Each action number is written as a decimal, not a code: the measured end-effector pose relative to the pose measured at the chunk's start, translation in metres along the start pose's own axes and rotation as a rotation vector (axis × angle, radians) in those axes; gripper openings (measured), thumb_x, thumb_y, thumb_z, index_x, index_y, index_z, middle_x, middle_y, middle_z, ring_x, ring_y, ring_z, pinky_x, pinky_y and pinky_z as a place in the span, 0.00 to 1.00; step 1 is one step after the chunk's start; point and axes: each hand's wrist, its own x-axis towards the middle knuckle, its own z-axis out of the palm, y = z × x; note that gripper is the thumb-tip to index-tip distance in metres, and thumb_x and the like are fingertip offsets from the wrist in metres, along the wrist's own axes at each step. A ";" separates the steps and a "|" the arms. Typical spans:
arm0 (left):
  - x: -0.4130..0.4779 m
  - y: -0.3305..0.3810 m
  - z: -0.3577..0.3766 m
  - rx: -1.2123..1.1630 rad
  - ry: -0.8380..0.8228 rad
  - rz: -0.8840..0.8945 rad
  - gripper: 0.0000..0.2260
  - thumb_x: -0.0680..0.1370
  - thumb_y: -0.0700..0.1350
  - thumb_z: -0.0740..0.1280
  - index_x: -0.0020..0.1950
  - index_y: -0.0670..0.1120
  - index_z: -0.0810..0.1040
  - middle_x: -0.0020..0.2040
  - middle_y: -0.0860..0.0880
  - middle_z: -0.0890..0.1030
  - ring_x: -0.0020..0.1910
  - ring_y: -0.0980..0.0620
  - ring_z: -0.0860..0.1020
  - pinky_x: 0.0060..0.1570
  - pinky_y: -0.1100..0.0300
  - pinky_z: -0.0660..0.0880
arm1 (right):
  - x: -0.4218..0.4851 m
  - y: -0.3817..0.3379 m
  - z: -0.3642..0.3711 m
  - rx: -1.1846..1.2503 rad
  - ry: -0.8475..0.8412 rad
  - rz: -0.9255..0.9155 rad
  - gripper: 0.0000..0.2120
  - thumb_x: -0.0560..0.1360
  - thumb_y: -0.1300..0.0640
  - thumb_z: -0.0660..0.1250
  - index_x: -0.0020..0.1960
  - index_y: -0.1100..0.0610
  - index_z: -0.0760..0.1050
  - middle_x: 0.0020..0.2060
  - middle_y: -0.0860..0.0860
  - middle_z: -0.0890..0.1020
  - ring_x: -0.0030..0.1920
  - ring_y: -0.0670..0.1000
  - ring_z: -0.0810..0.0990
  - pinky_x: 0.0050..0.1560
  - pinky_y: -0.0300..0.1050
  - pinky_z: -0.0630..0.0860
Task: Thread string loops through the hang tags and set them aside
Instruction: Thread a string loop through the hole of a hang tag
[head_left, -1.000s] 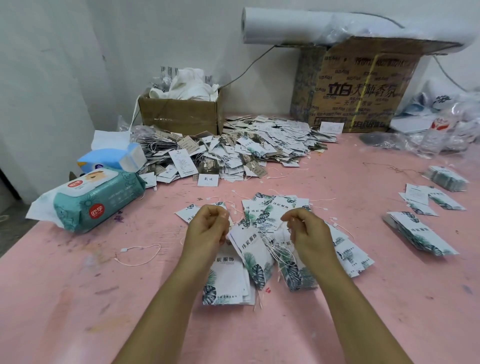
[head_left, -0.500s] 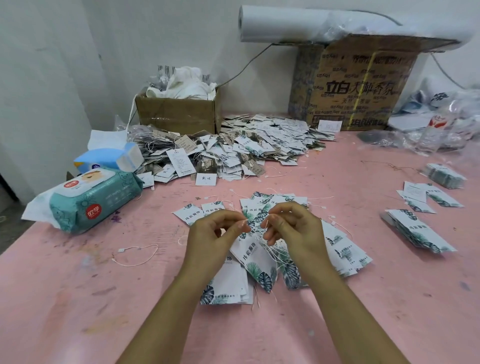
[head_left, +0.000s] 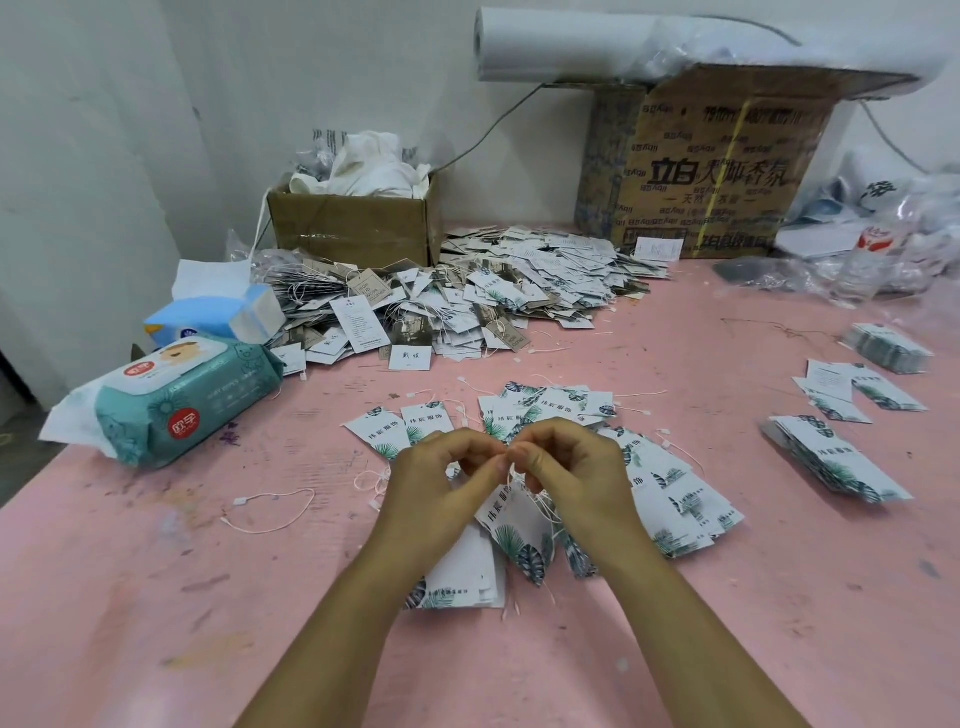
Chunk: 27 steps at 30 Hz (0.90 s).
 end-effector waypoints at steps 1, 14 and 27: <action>0.000 0.000 0.000 0.000 0.000 -0.001 0.04 0.73 0.39 0.71 0.41 0.48 0.82 0.34 0.55 0.81 0.35 0.64 0.75 0.37 0.75 0.67 | 0.000 0.000 0.000 -0.003 0.002 0.004 0.12 0.71 0.66 0.69 0.37 0.50 0.78 0.27 0.45 0.79 0.27 0.43 0.73 0.31 0.36 0.72; -0.001 0.001 0.001 0.041 0.021 -0.017 0.05 0.72 0.39 0.71 0.39 0.50 0.82 0.33 0.54 0.81 0.33 0.64 0.74 0.35 0.74 0.67 | -0.001 -0.002 0.004 0.006 0.029 0.046 0.08 0.70 0.61 0.71 0.35 0.51 0.78 0.25 0.46 0.78 0.27 0.44 0.73 0.30 0.36 0.72; -0.001 0.002 -0.001 -0.053 0.057 -0.036 0.06 0.74 0.39 0.70 0.39 0.49 0.81 0.30 0.56 0.81 0.30 0.65 0.74 0.32 0.76 0.65 | 0.001 -0.004 -0.001 0.094 0.037 0.052 0.11 0.71 0.70 0.68 0.41 0.55 0.80 0.32 0.44 0.83 0.34 0.41 0.79 0.39 0.33 0.76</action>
